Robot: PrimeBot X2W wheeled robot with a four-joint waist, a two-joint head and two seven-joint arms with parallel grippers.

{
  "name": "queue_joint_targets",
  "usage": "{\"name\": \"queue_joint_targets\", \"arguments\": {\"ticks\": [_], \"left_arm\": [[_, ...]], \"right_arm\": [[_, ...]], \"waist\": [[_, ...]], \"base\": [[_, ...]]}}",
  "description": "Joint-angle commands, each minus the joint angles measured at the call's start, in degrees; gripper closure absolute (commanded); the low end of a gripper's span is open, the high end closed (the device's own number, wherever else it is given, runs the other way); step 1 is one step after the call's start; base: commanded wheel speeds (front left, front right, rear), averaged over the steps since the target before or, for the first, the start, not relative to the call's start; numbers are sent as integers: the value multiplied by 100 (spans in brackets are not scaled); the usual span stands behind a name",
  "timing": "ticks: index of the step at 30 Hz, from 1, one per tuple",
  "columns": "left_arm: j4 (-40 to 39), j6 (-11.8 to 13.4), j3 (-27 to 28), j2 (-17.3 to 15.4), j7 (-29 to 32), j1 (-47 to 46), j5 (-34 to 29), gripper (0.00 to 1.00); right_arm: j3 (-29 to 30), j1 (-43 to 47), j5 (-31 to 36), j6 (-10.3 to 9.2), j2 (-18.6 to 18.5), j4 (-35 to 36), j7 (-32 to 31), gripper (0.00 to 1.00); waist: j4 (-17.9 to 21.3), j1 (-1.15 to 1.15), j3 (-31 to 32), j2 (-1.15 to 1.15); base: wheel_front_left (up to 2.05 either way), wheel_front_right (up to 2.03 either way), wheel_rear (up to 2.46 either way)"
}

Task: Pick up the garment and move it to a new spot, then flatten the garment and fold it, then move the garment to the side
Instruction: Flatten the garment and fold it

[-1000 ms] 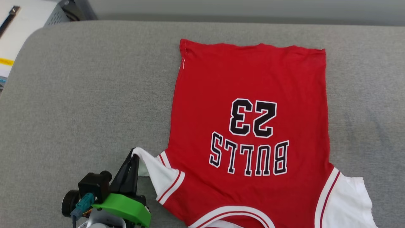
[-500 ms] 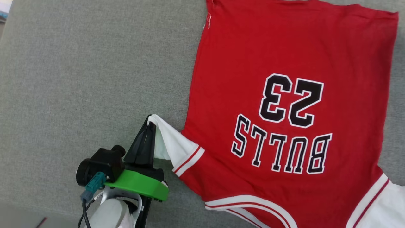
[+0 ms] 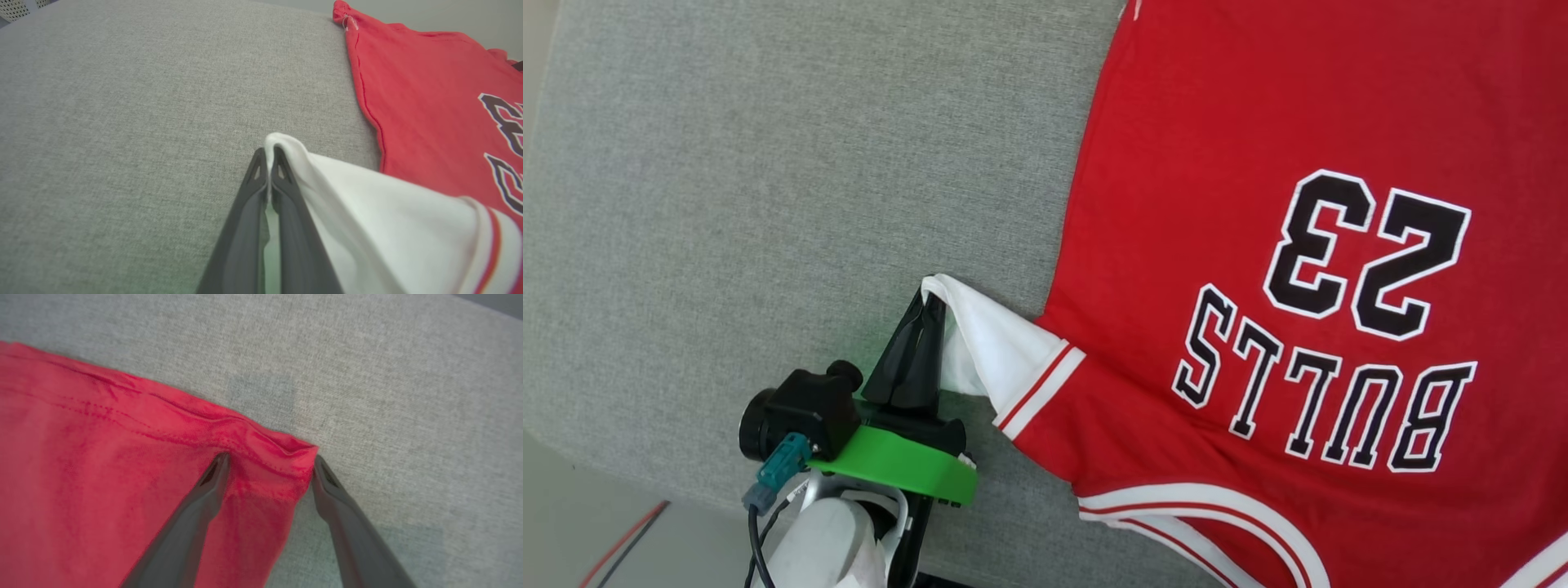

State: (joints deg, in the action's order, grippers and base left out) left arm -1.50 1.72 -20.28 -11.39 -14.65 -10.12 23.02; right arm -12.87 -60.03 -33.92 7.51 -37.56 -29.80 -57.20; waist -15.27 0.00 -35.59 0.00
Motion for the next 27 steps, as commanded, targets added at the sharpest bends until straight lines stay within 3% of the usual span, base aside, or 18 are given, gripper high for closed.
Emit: {"name": "queue_joint_targets", "arguments": {"ticks": [1, 2, 3, 14, 22, 27], "left_arm": [[34, -47, 52, 56, -35, -121, -68, 100], [56, -68, 75, 69, -35, -114, -85, 100], [81, -90, 108, 82, -35, -101, -108, 100], [374, -210, 357, 79, -35, 258, -262, 100], [534, -188, 488, -90, -32, 685, -265, 100], [511, -112, 565, -214, 19, 987, -209, 100]], "right_arm": [[-181, 423, -33, -2, 123, -239, -57, 0], [-191, 450, -50, -2, 104, -245, -26, 71], [-193, 467, -71, -2, 92, -243, 33, 100], [-568, 366, -351, -2, -49, 124, 1118, 100], [-1159, 1191, -1024, -2, -775, 927, 1918, 100], [-1146, 2167, -1469, -2, -1355, 1546, 2377, 100]], "waist": [[-35, 0, 14, 0], [-30, 0, 46, 0], [-16, 0, 93, 0], [289, 0, 975, 0], [633, 0, 1821, 0], [958, 0, 2211, 0]], "base": [[0, 0, 0], [0, 0, 0], [0, 0, 0], [0, 0, 0], [0, 0, 0], [0, 0, 0]]}}
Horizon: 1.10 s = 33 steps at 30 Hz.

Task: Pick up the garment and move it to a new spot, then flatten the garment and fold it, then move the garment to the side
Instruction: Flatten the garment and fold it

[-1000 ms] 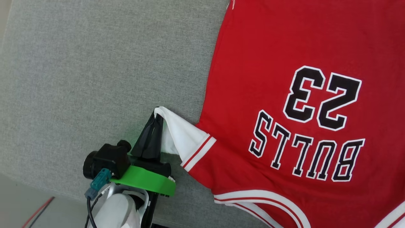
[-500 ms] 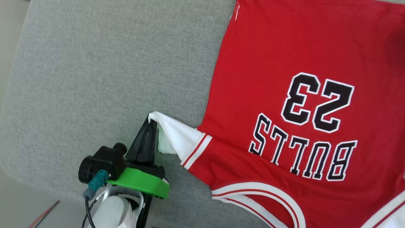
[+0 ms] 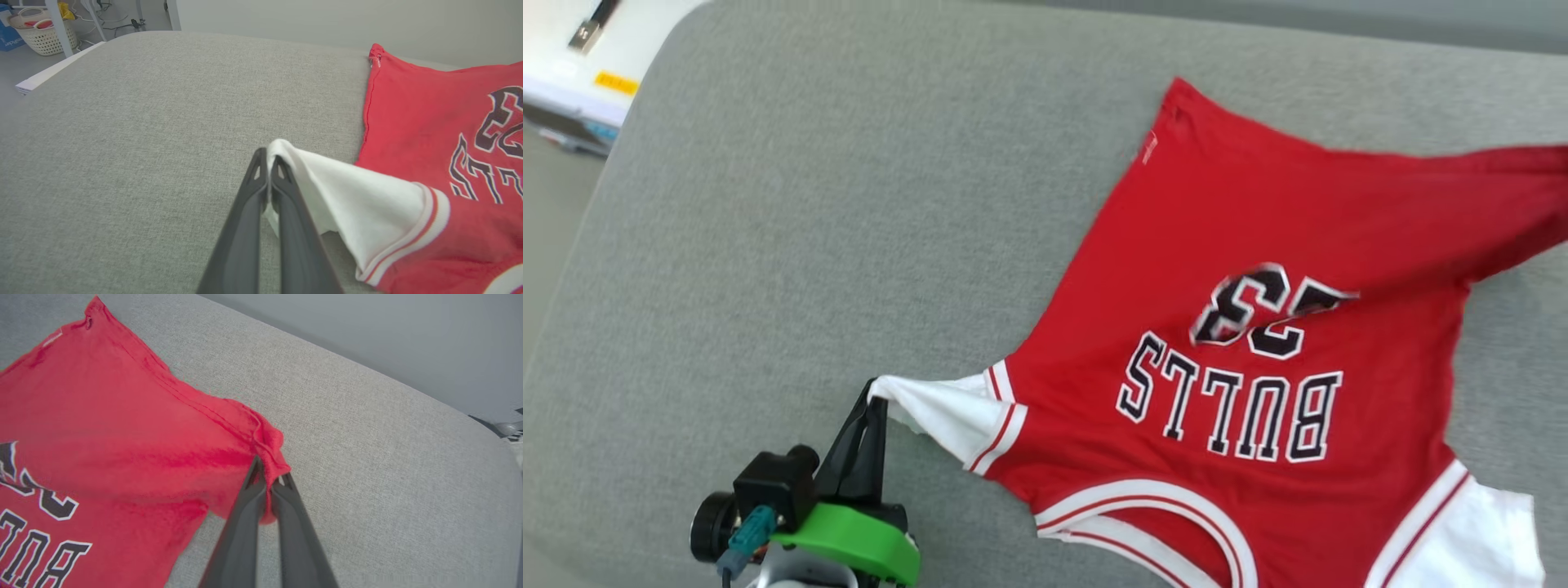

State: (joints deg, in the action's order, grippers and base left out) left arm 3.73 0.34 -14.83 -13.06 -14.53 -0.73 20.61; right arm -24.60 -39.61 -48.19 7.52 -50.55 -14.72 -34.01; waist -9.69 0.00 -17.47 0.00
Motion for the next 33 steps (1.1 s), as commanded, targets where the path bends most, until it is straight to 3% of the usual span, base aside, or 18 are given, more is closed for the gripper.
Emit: {"name": "queue_joint_targets", "arguments": {"ticks": [1, 7, 13, 22, 28, 32, 33], "left_arm": [[-18, 40, 33, -66, 14, 87, 38, 100], [-95, 116, 76, -144, 71, 311, 82, 100], [-159, 183, 103, -192, 117, 458, 120, 100], [-235, 243, 113, -249, 170, 534, 156, 100], [-260, 246, 80, -263, 189, 490, 166, 100], [-268, 265, 57, -264, 202, 471, 165, 100], [-273, 274, 54, -266, 205, 471, 165, 100]], "right_arm": [[67, 288, -82, -3, -113, 105, 117, 100], [492, 1540, -278, -3, -373, 468, 432, 100], [1137, 3048, -359, -3, -289, 690, 639, 100], [2018, 4933, -253, -3, 521, 984, 527, 100], [2054, 5453, 9, -3, 1188, 838, 352, 100], [2127, 5464, 113, -3, 1402, 727, 336, 100], [2183, 5426, 155, -3, 1419, 739, 373, 89]], "waist": [[454, 0, 451, 0], [723, 0, 672, 0], [916, 0, 796, 0], [1047, 0, 828, 0], [1021, 0, 777, 0], [996, 0, 780, 0], [995, 0, 792, 0]], "base": [[0, 0, 0], [0, 0, 0], [0, 0, 0], [0, 0, 0], [0, 0, 0], [0, 0, 0], [0, 0, 0]]}}
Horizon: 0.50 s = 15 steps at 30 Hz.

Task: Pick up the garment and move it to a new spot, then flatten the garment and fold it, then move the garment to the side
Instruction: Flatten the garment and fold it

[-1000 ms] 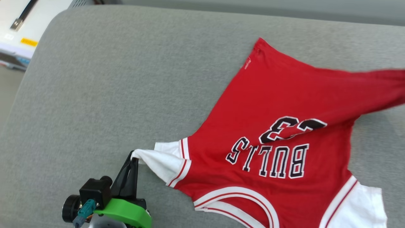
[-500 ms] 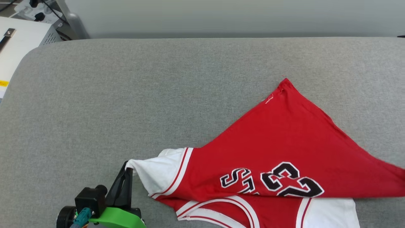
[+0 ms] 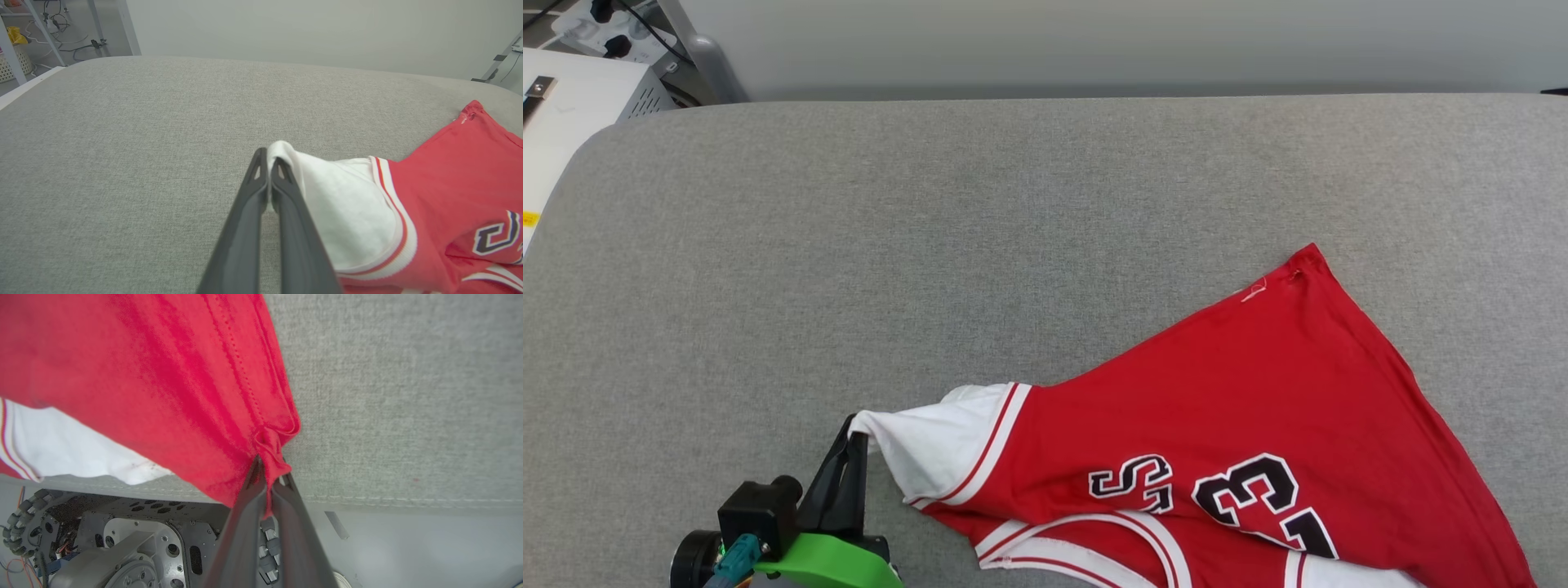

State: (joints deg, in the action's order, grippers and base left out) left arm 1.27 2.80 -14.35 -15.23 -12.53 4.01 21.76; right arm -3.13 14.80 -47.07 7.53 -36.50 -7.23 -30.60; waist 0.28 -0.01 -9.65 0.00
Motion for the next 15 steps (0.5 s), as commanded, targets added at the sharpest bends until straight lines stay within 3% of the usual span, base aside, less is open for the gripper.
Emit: {"name": "queue_joint_targets", "arguments": {"ticks": [1, 2, 10, 15], "left_arm": [[-31, 34, 3, -51, 10, -3, 49, 100], [-41, 42, -2, -53, 16, -3, 47, 100], [-155, 85, -73, -64, 65, -10, 21, 100], [-252, 93, -125, -81, 94, -71, -15, 100]], "right_arm": [[87, -49, 76, -4, 16, 13, 60, 50], [156, -96, 110, -4, 10, 60, 99, 0], [727, -584, 307, -4, -199, 752, 432, 0], [765, -1188, 400, -4, -412, 1266, 302, 0]], "waist": [[-6, 1, 23, 0], [-10, 1, 39, 0], [-100, 1, 81, 0], [-177, 1, -25, 0]], "base": [[0, 0, 0], [0, 0, 0], [0, 0, 0], [0, 0, 0]]}}
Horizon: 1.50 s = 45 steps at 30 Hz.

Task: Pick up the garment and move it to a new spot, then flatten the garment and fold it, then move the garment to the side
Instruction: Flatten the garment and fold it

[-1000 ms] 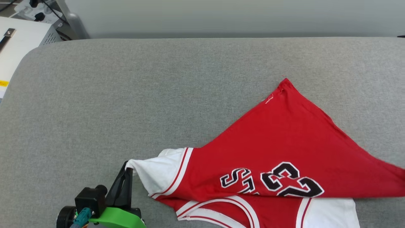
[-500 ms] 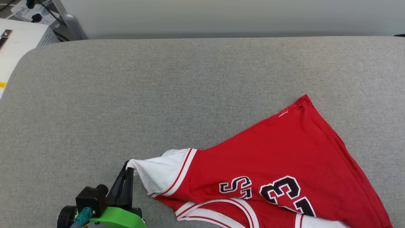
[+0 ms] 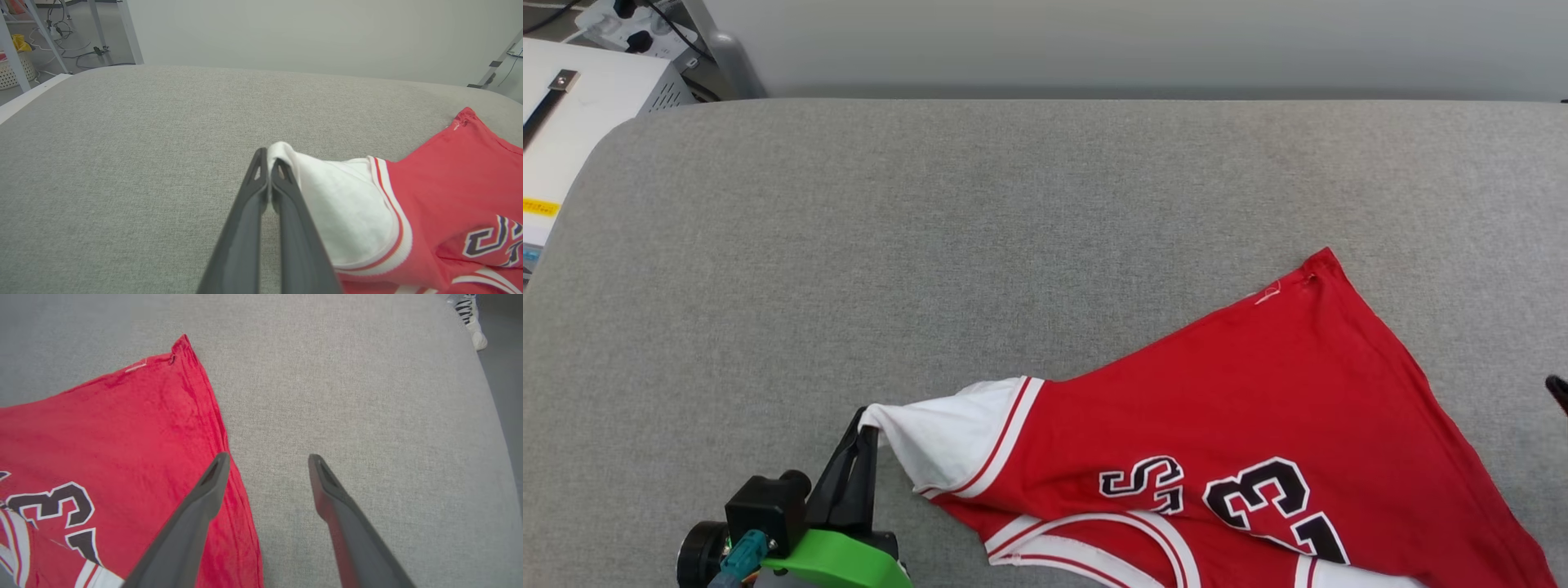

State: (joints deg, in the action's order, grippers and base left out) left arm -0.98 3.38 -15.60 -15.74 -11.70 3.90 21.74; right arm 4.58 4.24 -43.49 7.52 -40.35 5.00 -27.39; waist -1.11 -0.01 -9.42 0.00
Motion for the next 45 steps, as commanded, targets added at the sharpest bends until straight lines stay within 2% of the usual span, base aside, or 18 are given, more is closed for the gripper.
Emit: {"name": "queue_joint_targets", "arguments": {"ticks": [1, 7, 12, 13, 14, 23, 28, 29, 30, 31, 38, 45], "left_arm": [[-48, 33, -16, -33, 16, -89, -23, 100], [-143, -3, -102, -41, 29, -283, -80, 100], [-171, -55, -188, -10, 8, -522, -123, 100], [-173, -67, -212, 3, 3, -576, -133, 100], [-144, -148, -345, 77, -53, -909, -186, 100], [-15, -226, -437, 147, -142, -1131, -198, 100], [103, -250, -463, 176, -189, -1179, -192, 100], [130, -249, -462, 180, -197, -1181, -188, 100], [151, -246, -458, 181, -203, -1178, -183, 100], [178, -244, -450, 180, -210, -1170, -175, 100], [322, -293, -435, 120, -255, -1145, -172, 100], [225, -381, -427, -146, -216, -1213, -271, 100]], "right_arm": [[-55, -317, 74, -3, -83, 126, -90, 0], [-732, -1452, 235, -3, -325, 245, -639, 0], [-1557, -2523, 310, -3, -444, -148, -1320, 0], [-1725, -2741, 313, -3, -455, -279, -1450, 0], [-2709, -3966, 338, -3, -207, -1314, -1923, 0], [-3440, -4530, 389, -3, 152, -2556, -1495, 0], [-3981, -4392, 266, -3, 123, -3063, -1496, 0], [-4029, -4385, 186, -3, 120, -3113, -1442, 52], [-4054, -4391, 136, -3, 119, -3141, -1367, 87], [-4092, -4403, 80, -3, 114, -3165, -1269, 100], [-4191, -4534, -154, -3, -8, -3080, -314, 100], [-4155, -4400, -401, -3, -257, -2713, 615, 100]], "waist": [[-59, 1, -88, 0], [-198, 1, -368, 0], [-361, 1, -650, 0], [-404, 1, -708, 0], [-669, 1, -1054, 0], [-867, 1, -1331, 0], [-904, 1, -1325, 0], [-895, 1, -1304, 0], [-883, 1, -1284, 0], [-860, 1, -1246, 0], [-706, 1, -803, 0], [-512, 1, -247, 0]], "base": [[0, 0, 0], [0, 0, 0], [0, 0, 0], [0, 0, 0], [0, 0, 0], [0, 0, 0], [0, 0, 0], [0, 0, 0], [0, 0, 0], [0, 0, 0], [0, 0, 0], [0, 0, 0]]}}
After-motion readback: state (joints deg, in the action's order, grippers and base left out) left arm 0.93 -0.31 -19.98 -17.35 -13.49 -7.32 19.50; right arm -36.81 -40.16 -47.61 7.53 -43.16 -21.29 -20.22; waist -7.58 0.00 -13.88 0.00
